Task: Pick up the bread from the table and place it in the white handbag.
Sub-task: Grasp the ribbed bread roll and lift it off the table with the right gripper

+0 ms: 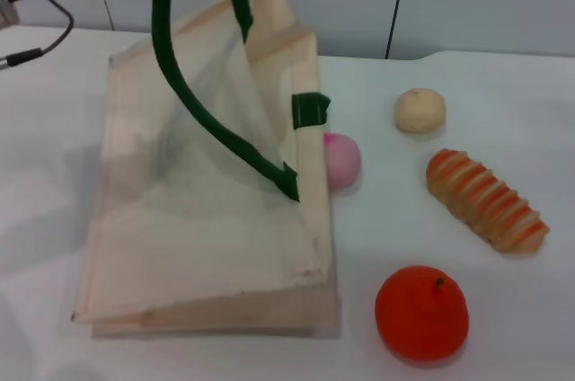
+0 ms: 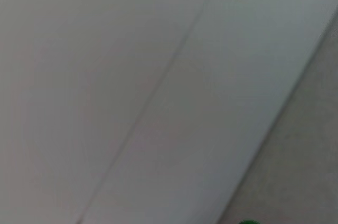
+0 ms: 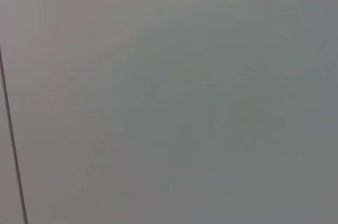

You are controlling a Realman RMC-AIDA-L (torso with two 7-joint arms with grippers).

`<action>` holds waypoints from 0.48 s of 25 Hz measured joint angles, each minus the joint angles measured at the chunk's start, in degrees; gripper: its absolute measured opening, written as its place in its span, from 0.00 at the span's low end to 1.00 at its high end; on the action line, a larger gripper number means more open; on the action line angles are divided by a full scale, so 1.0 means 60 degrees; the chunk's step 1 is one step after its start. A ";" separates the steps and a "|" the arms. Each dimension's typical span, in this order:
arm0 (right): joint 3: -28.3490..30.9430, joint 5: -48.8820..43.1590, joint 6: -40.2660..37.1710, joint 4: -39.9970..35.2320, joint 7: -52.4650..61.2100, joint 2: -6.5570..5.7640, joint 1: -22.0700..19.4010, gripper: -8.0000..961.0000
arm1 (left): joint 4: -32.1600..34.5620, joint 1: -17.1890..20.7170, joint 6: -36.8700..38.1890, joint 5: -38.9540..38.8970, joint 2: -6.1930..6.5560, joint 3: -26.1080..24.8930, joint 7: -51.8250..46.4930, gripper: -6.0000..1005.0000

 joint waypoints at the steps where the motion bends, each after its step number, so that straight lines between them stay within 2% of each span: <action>1: -0.0020 -0.0015 0.0000 -0.0026 0.0138 -0.0005 0.0000 0.89 | 0.0000 -0.0047 0.0185 -0.0038 0.0022 -0.0001 -0.0006 0.12; 7: -0.0402 -0.0506 0.0016 -0.0232 0.1025 -0.0053 0.0046 0.89 | 0.0000 -0.0096 0.0367 -0.0013 0.0093 0.0000 -0.0058 0.12; 12: -0.1255 -0.2076 0.0258 -0.1293 0.2715 -0.0108 0.0217 0.89 | 0.0002 -0.0057 0.0341 0.0010 0.0101 -0.0001 -0.0089 0.12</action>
